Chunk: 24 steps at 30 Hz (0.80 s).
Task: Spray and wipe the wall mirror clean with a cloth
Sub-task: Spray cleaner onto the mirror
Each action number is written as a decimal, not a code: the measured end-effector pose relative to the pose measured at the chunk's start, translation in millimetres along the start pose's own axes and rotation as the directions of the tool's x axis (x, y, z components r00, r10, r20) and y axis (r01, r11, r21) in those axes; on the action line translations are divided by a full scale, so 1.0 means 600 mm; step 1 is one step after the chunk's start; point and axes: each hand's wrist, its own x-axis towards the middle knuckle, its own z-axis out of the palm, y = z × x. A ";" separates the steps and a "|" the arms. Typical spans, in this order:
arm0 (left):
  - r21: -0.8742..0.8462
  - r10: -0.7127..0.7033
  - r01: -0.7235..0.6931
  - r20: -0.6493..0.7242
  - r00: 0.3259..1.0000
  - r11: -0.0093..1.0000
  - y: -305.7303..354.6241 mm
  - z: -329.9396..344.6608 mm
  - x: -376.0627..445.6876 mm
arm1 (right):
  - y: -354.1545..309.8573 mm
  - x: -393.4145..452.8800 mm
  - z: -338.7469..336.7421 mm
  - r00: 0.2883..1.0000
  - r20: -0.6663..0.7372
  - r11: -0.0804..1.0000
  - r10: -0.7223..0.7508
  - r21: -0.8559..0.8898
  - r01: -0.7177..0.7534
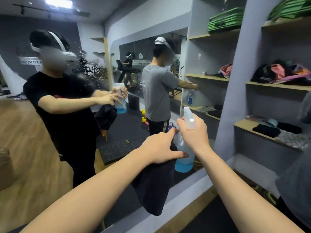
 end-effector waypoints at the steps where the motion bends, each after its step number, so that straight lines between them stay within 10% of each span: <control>1: -0.006 0.010 -0.010 0.005 1.000 1.000 -0.003 0.003 0.015 | 0.006 0.011 0.001 1.000 -0.009 1.000 0.005 -0.007 -0.005; 24: -0.110 0.182 -0.169 0.123 0.975 0.979 -0.031 0.104 0.211 | 0.142 0.130 0.008 0.980 -0.087 0.972 0.177 -0.139 -0.188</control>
